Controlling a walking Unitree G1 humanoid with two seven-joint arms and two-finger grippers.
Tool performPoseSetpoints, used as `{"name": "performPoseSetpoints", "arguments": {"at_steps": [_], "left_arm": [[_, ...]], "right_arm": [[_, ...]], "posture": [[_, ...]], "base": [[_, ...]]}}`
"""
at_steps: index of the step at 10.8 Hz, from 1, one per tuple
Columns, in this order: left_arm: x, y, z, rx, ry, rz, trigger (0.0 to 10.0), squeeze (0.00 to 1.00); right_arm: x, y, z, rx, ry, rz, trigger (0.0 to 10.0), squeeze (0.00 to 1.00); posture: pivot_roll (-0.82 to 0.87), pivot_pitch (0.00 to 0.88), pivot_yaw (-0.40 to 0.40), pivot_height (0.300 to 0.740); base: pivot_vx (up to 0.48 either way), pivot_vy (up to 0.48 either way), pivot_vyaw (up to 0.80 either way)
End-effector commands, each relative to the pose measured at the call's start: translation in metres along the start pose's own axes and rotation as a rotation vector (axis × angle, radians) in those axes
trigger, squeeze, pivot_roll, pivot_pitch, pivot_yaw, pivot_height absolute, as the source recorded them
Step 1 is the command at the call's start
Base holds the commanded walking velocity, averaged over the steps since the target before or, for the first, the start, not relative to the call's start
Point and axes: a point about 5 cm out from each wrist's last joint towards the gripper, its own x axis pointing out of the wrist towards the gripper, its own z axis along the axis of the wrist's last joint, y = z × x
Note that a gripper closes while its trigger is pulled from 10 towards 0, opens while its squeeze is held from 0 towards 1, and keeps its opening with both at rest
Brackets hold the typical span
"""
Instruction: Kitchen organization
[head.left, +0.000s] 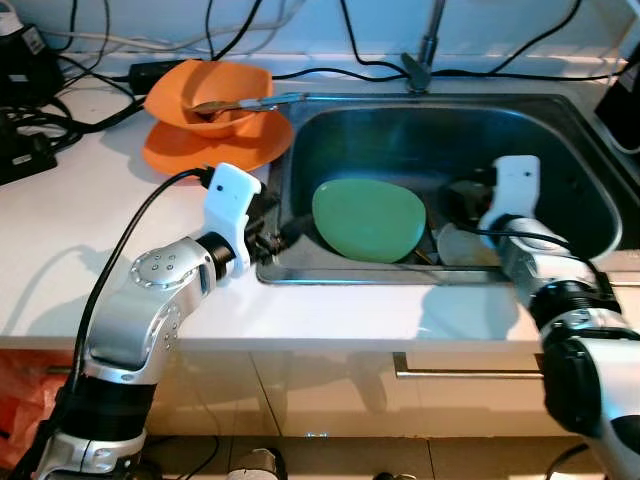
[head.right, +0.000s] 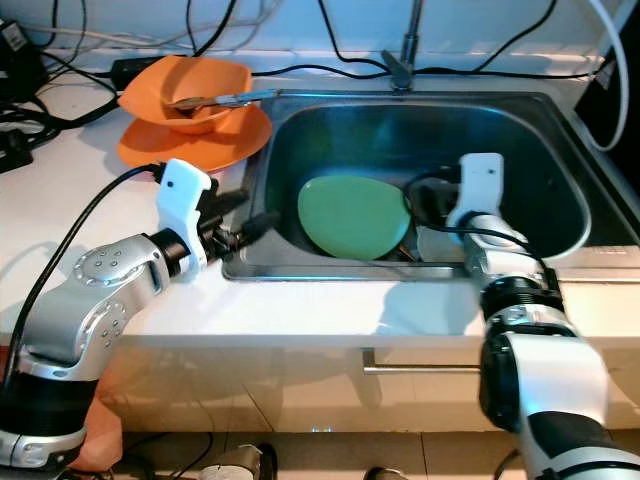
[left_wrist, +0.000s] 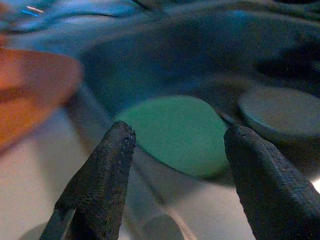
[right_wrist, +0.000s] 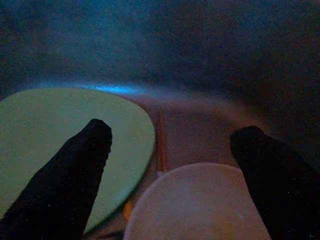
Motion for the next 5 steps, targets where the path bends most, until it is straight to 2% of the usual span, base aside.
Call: {"name": "performPoseSetpoints", "arguments": {"at_steps": [1,2,3,5], "left_arm": [[-0.001,0.013,0.009,0.011,-0.048,0.088,10.0,0.00],[0.000,0.023,0.013,0.005,-0.082,0.161,10.0,0.00],[-0.001,0.034,0.018,-0.007,-0.108,0.233,10.0,0.00],[-0.004,0.062,0.013,-0.016,-0.085,0.388,10.0,0.00]], "right_arm": [[0.000,0.005,0.002,0.028,-0.044,0.023,10.0,0.15],[-0.001,0.013,0.010,0.037,-0.115,0.059,10.0,0.00],[-0.004,0.021,0.017,0.070,-0.170,0.095,10.0,0.00],[-0.020,0.043,0.019,0.116,-0.296,0.123,10.0,0.00]], "posture": [[0.17,0.088,0.018,0.740],[0.16,0.068,0.010,0.740],[0.16,0.077,0.005,0.740],[0.15,0.071,0.025,0.740]], "base": [[0.000,0.000,0.00],[0.000,0.000,0.00],[0.000,0.000,0.00],[0.000,0.000,0.00]]}}
